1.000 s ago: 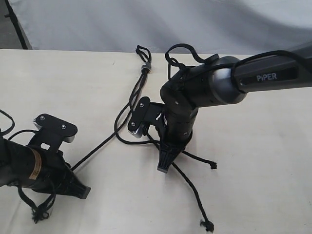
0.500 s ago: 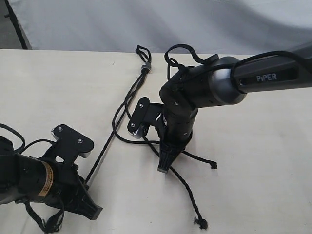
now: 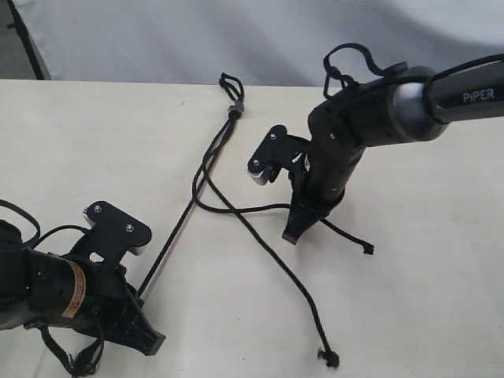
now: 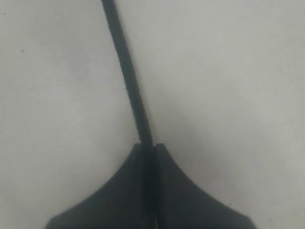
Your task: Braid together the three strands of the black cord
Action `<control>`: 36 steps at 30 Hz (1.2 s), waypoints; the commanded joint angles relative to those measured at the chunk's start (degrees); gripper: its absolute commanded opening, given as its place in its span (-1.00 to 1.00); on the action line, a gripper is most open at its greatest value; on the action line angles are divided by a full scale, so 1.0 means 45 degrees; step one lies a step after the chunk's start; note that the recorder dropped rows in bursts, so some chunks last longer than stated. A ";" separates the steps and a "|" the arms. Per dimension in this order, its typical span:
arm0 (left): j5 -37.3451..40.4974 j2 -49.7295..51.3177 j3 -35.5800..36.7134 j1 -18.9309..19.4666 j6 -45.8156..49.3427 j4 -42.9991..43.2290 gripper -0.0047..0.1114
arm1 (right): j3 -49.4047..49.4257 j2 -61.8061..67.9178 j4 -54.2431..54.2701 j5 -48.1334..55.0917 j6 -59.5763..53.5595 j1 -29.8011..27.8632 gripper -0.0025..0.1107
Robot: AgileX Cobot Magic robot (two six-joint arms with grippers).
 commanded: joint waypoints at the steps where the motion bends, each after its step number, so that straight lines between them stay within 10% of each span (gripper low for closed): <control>1: 0.0945 0.0206 0.0365 -0.0193 -0.0029 -0.0141 -0.90 | 0.0012 0.0324 0.1078 0.0690 -0.0561 -0.0494 -0.96; 13: 0.0945 0.0206 0.0365 -0.0193 -0.0029 -0.0141 -0.90 | 0.0012 0.0264 0.8058 0.4488 -0.5351 0.1740 -0.96; 18: 0.0945 0.0206 0.0365 -0.0193 -0.0029 -0.0141 -0.90 | 0.0012 -0.0808 0.7018 0.3061 -0.6013 0.2809 -0.96; 36: 0.0945 0.0206 0.0365 -0.0193 -0.0004 -0.0141 -0.90 | 0.0012 -0.0039 0.5500 0.0725 -0.3801 -0.2212 -0.96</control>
